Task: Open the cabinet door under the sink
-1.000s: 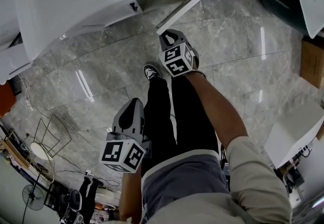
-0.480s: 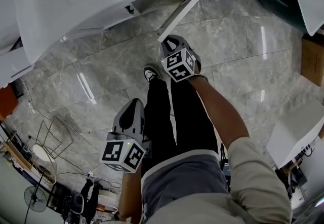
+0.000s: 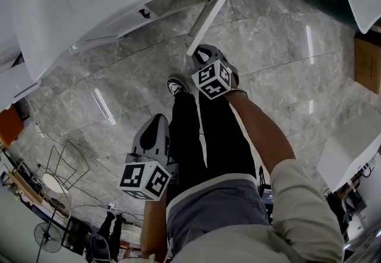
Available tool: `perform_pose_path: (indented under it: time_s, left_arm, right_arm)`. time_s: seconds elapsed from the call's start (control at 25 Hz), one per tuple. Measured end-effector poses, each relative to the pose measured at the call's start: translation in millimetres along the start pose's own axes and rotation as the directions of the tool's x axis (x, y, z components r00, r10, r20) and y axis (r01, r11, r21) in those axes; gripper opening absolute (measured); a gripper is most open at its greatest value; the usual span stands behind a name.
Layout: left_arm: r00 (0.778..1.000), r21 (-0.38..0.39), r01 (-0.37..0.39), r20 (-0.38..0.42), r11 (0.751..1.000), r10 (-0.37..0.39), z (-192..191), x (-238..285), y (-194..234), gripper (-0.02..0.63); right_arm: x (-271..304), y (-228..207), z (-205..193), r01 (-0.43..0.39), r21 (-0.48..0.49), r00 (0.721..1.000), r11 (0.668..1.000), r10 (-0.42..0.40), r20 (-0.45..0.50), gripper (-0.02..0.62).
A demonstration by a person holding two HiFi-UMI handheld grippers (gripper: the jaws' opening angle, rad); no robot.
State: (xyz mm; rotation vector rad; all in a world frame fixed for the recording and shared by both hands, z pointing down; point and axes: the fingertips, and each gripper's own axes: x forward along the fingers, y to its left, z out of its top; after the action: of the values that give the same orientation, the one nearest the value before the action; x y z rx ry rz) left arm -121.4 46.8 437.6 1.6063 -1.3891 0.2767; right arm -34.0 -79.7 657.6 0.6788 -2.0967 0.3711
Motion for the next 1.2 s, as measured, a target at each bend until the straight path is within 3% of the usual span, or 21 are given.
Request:
perform_pose_path:
  time_s: [0.56, 0.76, 1.2]
  left_arm:
    - [1.000, 0.015, 0.017, -0.007, 1.000, -0.017, 8.1, 8.6, -9.2, -0.002]
    - [1.000, 0.091, -0.003, -0.020, 0.996, 0.005, 9.1, 11.9, -12.3, -0.002]
    - [0.999, 0.107, 0.029, -0.039, 0.994, -0.025, 12.4, 22.6, -27.6, -0.002]
  right_arm:
    - [-12.8, -5.8, -19.4, -0.013, -0.019, 1.000, 1.000, 0.013, -0.027, 0.055]
    - [-19.1, -10.7, -29.3, -0.007, -0.004, 0.999, 1.000, 0.007, -0.041, 0.055]
    - [-34.7, -26.2, -55.3, 0.006, 0.033, 0.998, 0.999, -0.004, -0.069, 0.055]
